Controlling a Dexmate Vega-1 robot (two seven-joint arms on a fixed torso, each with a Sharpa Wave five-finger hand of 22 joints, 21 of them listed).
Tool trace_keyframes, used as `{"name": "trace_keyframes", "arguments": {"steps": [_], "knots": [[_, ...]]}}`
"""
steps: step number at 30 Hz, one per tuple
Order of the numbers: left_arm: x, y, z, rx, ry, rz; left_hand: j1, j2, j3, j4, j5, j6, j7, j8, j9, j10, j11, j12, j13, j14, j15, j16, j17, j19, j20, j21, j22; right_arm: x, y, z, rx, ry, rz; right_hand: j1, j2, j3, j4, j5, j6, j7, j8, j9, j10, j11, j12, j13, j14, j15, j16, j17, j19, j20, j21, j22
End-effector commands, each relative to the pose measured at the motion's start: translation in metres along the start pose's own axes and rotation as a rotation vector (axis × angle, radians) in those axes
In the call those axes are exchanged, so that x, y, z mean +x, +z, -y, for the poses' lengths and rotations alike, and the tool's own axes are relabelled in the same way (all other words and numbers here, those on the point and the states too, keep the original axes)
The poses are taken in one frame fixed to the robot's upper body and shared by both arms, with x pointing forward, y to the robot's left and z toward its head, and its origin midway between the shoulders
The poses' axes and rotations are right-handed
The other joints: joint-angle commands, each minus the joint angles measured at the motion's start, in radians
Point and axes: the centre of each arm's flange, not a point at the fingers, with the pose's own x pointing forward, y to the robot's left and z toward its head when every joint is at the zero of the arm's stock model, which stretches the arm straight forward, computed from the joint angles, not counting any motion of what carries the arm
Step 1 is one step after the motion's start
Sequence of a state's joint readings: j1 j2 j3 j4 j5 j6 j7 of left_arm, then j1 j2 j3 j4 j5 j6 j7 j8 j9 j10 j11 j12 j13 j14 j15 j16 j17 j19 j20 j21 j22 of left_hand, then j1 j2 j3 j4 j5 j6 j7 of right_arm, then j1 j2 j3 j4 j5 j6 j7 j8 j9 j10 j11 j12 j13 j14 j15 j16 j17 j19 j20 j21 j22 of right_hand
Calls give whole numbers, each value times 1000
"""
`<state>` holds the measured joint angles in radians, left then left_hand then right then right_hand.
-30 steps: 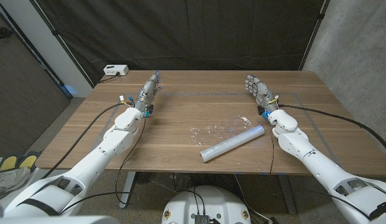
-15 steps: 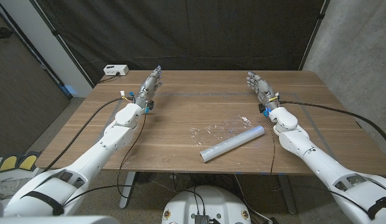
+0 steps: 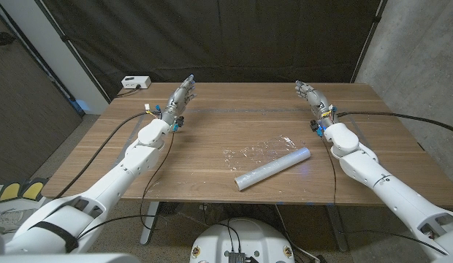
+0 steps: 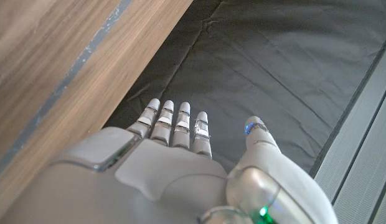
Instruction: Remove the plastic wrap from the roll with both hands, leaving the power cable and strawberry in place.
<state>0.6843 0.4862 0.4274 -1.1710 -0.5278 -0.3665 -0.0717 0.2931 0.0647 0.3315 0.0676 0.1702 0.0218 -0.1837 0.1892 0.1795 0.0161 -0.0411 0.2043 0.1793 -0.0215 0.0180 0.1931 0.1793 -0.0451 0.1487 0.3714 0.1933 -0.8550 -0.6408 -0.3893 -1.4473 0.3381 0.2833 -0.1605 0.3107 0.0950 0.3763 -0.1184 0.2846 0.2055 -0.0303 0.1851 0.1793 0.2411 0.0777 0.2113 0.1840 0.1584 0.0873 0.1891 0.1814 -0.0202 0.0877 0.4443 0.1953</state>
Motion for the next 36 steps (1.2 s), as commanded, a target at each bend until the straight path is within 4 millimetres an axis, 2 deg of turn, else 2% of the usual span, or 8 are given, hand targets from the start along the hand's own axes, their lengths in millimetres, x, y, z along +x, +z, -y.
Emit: {"name": "trace_keyframes", "arguments": {"steps": [1, 24, 36], "knots": [[8, 3, 5, 3, -45, 12, -6, 4, 0, 1, 7, 8, -3, 6, 1, 9, -2, 9, 5, 6, 1, 7, 6, 3, 9, 0, 3, -24, 31, 3, -208, 24, -10, 11, -3, 1, -7, -3, 7, -4, 6, 5, 12, -2, 8, 2, 11, 1, 6, 1, 5, 3, -2, 2], [8, 12, 7, 4, -100, 60, -5, 4, -1, 1, 7, 10, -4, 4, 2, 15, -3, 7, 6, 14, 0, 6, 6, 5, 11, -2, 4, -56, 71, -2, -460, 103, -84, 26, 6, 8, -16, -7, 5, -8, 5, 5, 10, -12, 6, 2, 18, -10, 6, -1, 9, 0, -5, 2], [11, 17, 15, 10, -120, 73, -6, 4, -2, 2, 7, 11, -3, 3, 2, 16, -3, 5, 6, 17, 0, 4, 7, 6, 13, -5, 4, -72, 79, 5, -570, 171, -117, 43, 12, 16, -26, -7, 0, -9, 5, 6, 3, -16, 2, 2, 25, -18, 6, -3, 18, -5, -5, 2]]}}
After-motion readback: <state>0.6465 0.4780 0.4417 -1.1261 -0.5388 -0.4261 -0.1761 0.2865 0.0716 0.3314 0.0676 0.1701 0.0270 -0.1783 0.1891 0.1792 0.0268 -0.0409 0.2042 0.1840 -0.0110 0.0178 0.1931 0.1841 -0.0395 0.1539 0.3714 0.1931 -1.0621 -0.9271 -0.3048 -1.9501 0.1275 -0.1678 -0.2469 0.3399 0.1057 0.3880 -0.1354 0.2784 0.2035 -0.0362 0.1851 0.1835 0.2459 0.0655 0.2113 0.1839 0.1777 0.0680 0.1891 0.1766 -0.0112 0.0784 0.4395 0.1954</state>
